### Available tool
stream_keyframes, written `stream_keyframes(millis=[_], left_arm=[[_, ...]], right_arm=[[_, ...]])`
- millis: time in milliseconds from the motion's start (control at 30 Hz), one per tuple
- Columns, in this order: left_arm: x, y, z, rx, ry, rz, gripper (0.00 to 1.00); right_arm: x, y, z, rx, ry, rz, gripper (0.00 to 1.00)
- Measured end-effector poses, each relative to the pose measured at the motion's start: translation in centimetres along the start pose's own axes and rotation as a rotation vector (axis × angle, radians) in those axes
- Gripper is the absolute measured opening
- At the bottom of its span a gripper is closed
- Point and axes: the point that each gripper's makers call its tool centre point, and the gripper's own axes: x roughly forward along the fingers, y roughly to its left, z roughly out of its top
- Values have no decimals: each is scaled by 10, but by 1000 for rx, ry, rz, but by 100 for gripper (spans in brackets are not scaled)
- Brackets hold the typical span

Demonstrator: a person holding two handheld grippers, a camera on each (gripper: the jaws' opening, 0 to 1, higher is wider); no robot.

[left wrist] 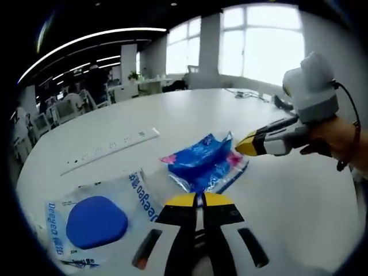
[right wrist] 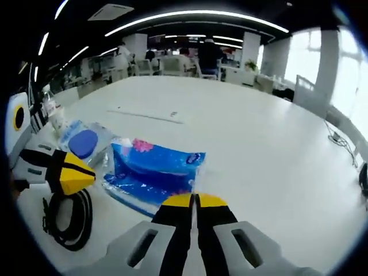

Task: Arrange the tabletop items into an orderly group along one side of the table until the central work area is clear of visible clutter.

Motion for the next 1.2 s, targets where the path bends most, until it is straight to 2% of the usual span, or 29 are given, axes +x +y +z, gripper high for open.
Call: stream_keyframes(millis=[167, 233, 333, 467, 600, 733, 833, 933, 1067, 1200], left_arm=[[-5, 2, 4, -23, -4, 4, 10], [-6, 5, 6, -33, -17, 7, 13], [-7, 9, 10, -35, -26, 13, 15], [-13, 8, 16, -38, -69, -8, 22], [-20, 10, 20, -29, -99, -13, 26], [-30, 20, 19, -12, -111, 6, 31], [-39, 30, 17, -10, -114, 24, 35], [-48, 40, 20, -2, -126, 40, 43], [-57, 51, 28, -7, -165, 67, 57], [-62, 62, 29, -8, -165, 82, 64]], right_arm=[[3, 4, 0, -42, 2, 33, 0], [3, 3, 1, -17, 1, 33, 0], [5, 3, 2, -24, -4, 40, 0], [5, 3, 2, -14, 3, 38, 0], [7, 3, -7, 18, 44, 32, 3], [7, 5, -12, 26, 61, 40, 5], [6, 4, -10, 48, 50, 38, 7], [2, 1, 0, 103, 16, 27, 18], [-1, -4, 7, 125, -9, 0, 39], [-4, 2, 13, 149, -25, 32, 47]])
